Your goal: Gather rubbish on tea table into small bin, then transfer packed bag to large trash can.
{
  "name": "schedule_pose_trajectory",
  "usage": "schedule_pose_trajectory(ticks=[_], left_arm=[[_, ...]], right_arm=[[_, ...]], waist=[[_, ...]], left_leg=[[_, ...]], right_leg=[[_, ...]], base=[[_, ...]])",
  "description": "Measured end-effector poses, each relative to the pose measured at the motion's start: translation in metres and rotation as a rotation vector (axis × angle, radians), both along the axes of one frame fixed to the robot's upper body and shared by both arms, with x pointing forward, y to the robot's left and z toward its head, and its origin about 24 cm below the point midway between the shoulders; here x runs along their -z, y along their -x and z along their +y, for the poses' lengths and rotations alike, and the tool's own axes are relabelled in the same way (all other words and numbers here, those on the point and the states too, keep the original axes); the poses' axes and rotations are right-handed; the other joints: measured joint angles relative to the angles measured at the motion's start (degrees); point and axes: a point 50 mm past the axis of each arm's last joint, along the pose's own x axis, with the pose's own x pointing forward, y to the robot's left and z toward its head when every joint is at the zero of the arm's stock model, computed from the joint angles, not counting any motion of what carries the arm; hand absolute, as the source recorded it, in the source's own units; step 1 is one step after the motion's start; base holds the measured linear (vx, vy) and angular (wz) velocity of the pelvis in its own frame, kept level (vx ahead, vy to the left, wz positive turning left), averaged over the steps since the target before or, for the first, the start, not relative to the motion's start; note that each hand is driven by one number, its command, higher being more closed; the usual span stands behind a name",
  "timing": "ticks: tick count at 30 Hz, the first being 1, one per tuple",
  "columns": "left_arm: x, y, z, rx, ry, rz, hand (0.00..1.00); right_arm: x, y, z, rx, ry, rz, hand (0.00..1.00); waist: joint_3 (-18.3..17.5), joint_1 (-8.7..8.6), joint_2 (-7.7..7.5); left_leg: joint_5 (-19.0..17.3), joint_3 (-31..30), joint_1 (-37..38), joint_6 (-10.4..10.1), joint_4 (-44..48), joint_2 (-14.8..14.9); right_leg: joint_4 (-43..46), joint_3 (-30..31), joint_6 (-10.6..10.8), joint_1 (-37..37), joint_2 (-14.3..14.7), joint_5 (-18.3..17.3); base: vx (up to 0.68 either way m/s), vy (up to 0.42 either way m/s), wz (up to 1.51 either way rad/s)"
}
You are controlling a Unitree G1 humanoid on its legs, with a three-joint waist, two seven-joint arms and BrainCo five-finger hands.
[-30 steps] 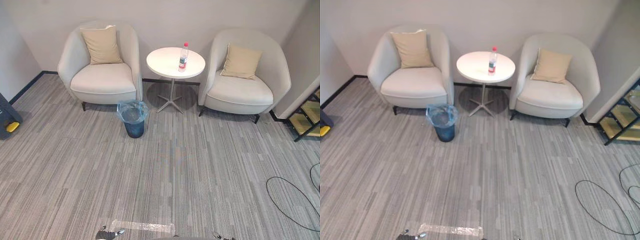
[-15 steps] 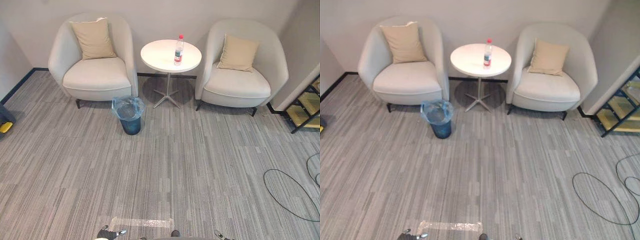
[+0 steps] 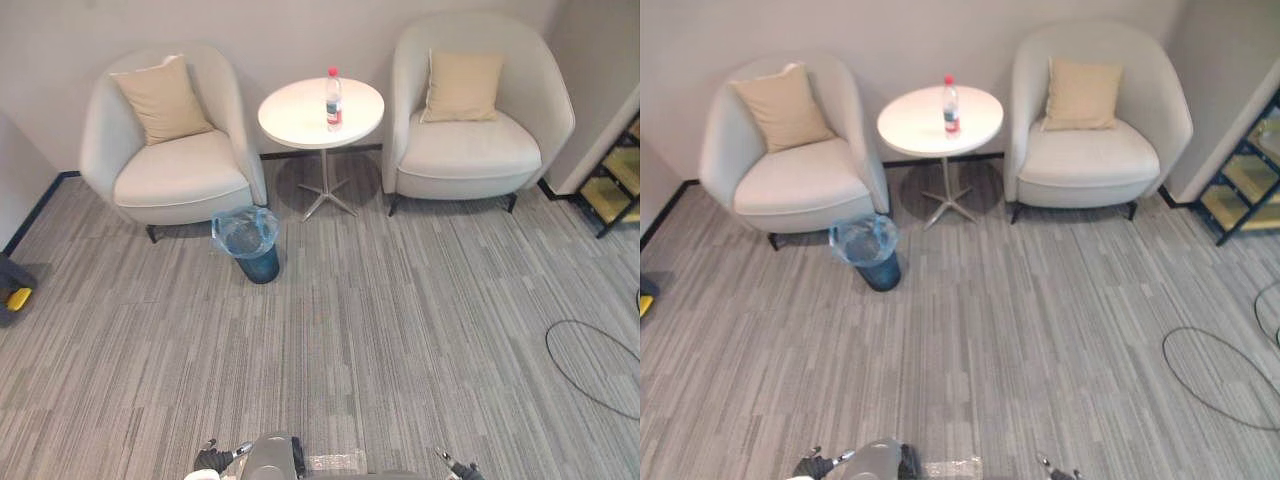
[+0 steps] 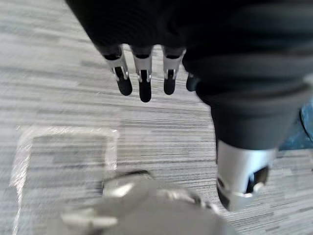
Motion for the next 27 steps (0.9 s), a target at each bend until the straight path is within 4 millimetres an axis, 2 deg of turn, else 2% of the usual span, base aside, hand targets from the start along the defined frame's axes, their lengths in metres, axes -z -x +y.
schedule_pose_trajectory(ticks=[2,3,4,5,6,7,9,10,12,13,15,16,17,18,19,20,21,22,23,24,26,27], left_arm=[[-0.001,0.003,0.011,-0.018,-0.024,0.006,0.0],[-0.001,0.002,0.011,-0.019,-0.026,0.006,0.0],[-0.002,0.003,0.013,-0.014,-0.031,0.009,0.0],[-0.002,0.001,0.013,-0.002,-0.034,0.008,0.0],[-0.003,-0.004,0.013,0.005,-0.034,-0.003,0.0],[-0.004,-0.011,0.009,0.027,-0.028,-0.017,0.0],[-0.005,-0.021,0.005,0.035,-0.02,-0.039,0.0],[-0.005,-0.027,-0.001,0.04,-0.005,-0.055,0.0],[-0.004,-0.034,-0.017,0.041,0.034,-0.072,0.0],[-0.004,-0.035,-0.022,0.043,0.049,-0.074,0.0],[-0.004,-0.036,-0.027,0.041,0.061,-0.082,0.0],[-0.004,-0.035,-0.025,0.03,0.061,-0.083,0.0],[-0.004,-0.037,-0.026,-0.015,0.07,-0.091,0.0],[-0.002,-0.033,-0.029,-0.045,0.088,-0.08,0.0],[-0.001,-0.032,-0.031,-0.057,0.097,-0.079,0.0],[-0.001,-0.033,-0.036,-0.061,0.108,-0.082,0.0],[-0.002,-0.036,-0.036,-0.064,0.109,-0.095,0.0],[-0.003,-0.038,-0.035,-0.078,0.109,-0.103,0.0],[-0.004,-0.04,-0.032,-0.093,0.106,-0.115,0.0],[-0.006,-0.043,-0.03,-0.093,0.1,-0.131,0.0],[-0.009,-0.047,-0.028,-0.088,0.093,-0.151,0.0],[-0.009,-0.048,-0.029,-0.081,0.093,-0.155,0.0]], right_arm=[[0.003,0.003,0.011,-0.019,-0.027,0.016,0.0],[0.003,0.003,0.013,-0.022,-0.031,0.013,0.0],[0.003,0.004,0.012,-0.024,-0.031,0.016,0.0],[0.003,0.005,0.013,-0.024,-0.035,0.014,0.0],[0.002,0.004,0.012,-0.024,-0.031,0.006,0.0],[0.0,0.0,0.008,-0.043,-0.009,-0.014,0.0],[-0.002,-0.002,0.006,-0.058,0.004,-0.025,0.0],[-0.003,-0.005,0.005,-0.06,0.008,-0.039,0.0],[-0.004,-0.01,0.006,-0.066,0.004,-0.054,0.0],[-0.005,-0.012,0.006,-0.068,0.002,-0.06,0.0],[-0.004,-0.012,0.007,-0.065,-0.003,-0.06,0.0],[-0.003,-0.01,0.008,-0.063,-0.008,-0.05,0.0],[-0.002,-0.01,0.009,-0.06,-0.018,-0.044,0.0],[-0.004,-0.015,0.002,-0.074,0.003,-0.051,0.0],[-0.005,-0.017,0.0,-0.079,0.009,-0.054,0.0],[-0.005,-0.017,-0.002,-0.086,0.02,-0.053,0.0],[-0.006,-0.017,-0.004,-0.091,0.029,-0.053,0.0],[-0.006,-0.016,-0.005,-0.099,0.031,-0.048,0.0],[-0.005,-0.016,-0.003,-0.119,0.031,-0.043,0.0],[-0.005,-0.016,0.0,-0.133,0.03,-0.041,0.0],[-0.005,-0.018,0.002,-0.143,0.03,-0.041,0.0],[-0.005,-0.019,0.002,-0.14,0.03,-0.041,0.0]], waist=[[-1.8,0.69,-3.13],[-1.8,0.93,-3.38],[-1.8,0.88,-4.0],[-1.8,0.36,-4.06],[-1.7,-0.01,-3.93],[-1.2,-0.26,-3.17],[-0.8,-0.62,-2.61],[-0.5,-1.02,-2.14],[-0.4,-2.0,-2.34],[-0.4,-2.25,-2.23],[-0.4,-2.35,-2.29],[-0.4,-2.27,-2.82],[0.1,-2.12,-2.94],[0.3,-1.72,-0.9],[0.3,-1.89,-0.25],[0.6,-2.0,0.79],[0.9,-2.05,1.42],[1.0,-2.07,1.54],[1.7,-1.93,0.78],[2.0,-1.47,0.39],[2.2,-1.27,-0.05],[2.2,-1.18,-0.03]], left_leg=[[-4.2,4.1,1.4,0.3,1.1,-1.6],[-4.4,5.0,2.3,1.0,0.9,-1.7],[-5.5,6.3,6.4,1.9,-1.1,-2.9],[-6.0,6.7,9.9,2.5,-3.0,-3.8],[-6.4,6.7,11.8,2.5,-4.0,-4.1],[-6.9,6.4,17.0,2.5,-6.6,-4.5],[-6.9,6.2,20.6,2.5,-8.5,-4.5],[-6.9,6.0,23.5,2.5,-9.9,-4.3],[-6.9,5.7,26.1,2.5,-10.1,-3.3],[-6.9,5.3,27.0,2.4,-10.1,-2.4],[-7.5,4.4,28.4,1.4,-10.1,-0.9],[-8.2,3.9,29.0,0.2,-10.0,-1.0],[-10.1,1.9,31.4,-2.3,-9.7,-0.3],[-10.1,1.9,31.7,-2.4,-8.6,1.8],[-10.1,1.5,31.2,-2.5,-7.0,2.5],[-10.1,1.3,28.5,-2.5,-1.2,4.1],[-9.4,1.0,25.0,-3.5,7.2,5.5],[-7.6,1.2,21.9,-3.8,14.3,7.0],[-4.3,1.4,16.9,-3.2,25.8,9.7],[-6.4,2.6,13.6,-3.1,32.9,11.7],[-9.4,5.0,8.4,-2.9,36.0,12.5],[-10.0,5.8,7.1,-2.8,35.1,12.5]], right_leg=[[7.3,1.4,1.4,-2.5,-2.7,-1.0],[10.4,1.7,1.9,-3.5,-3.0,-1.0],[20.5,1.6,5.9,-6.8,-3.6,0.0],[30.0,1.2,11.1,-10.3,-4.2,1.6],[35.9,0.9,12.3,-12.2,-4.5,2.3],[46.9,-2.8,11.7,-17.4,-5.7,2.1],[49.9,-6.6,9.7,-20.8,-7.1,1.3],[48.7,-9.2,7.4,-22.7,-7.6,-0.1],[41.4,-12.5,5.2,-25.3,-7.4,-1.0],[36.0,-13.7,4.3,-26.3,-6.8,-0.4],[24.0,-14.5,2.7,-26.9,-4.9,4.8],[18.6,-13.7,1.2,-26.2,-4.1,10.2],[17.9,-13.7,0.0,-25.7,-3.3,13.0],[18.4,-14.5,-0.9,-24.9,-2.0,11.8],[17.7,-15.0,-0.9,-24.3,-1.7,10.7],[16.6,-16.0,-1.5,-22.7,-0.7,9.6],[15.1,-16.9,-1.9,-20.7,0.0,8.9],[13.8,-17.7,-2.3,-18.9,0.4,8.3],[11.9,-18.1,-2.8,-15.4,1.0,7.3],[10.7,-18.5,-3.4,-12.2,1.2,6.0],[8.7,-19.0,-3.8,-7.9,1.2,4.2],[8.0,-19.2,-3.2,-7.1,1.2,4.5]], base=[[0.51,0.277,-0.8],[0.49,0.224,-0.74],[0.45,0.239,-0.51],[0.45,0.238,-0.39],[0.52,0.246,-0.09],[0.42,0.171,-0.05],[0.35,0.102,0.01],[0.37,0.034,0.11],[0.43,-0.041,0.24],[0.43,-0.138,0.32],[0.39,-0.182,0.3],[0.44,-0.26,0.2],[0.52,-0.309,0.06],[0.41,-0.265,0.04],[0.38,-0.253,0.07],[0.37,-0.272,0.24],[0.36,-0.272,0.28],[0.35,-0.259,0.38],[0.32,-0.215,0.29],[0.38,-0.228,0.22],[0.27,-0.135,0.1],[0.21,-0.072,-0.03]])
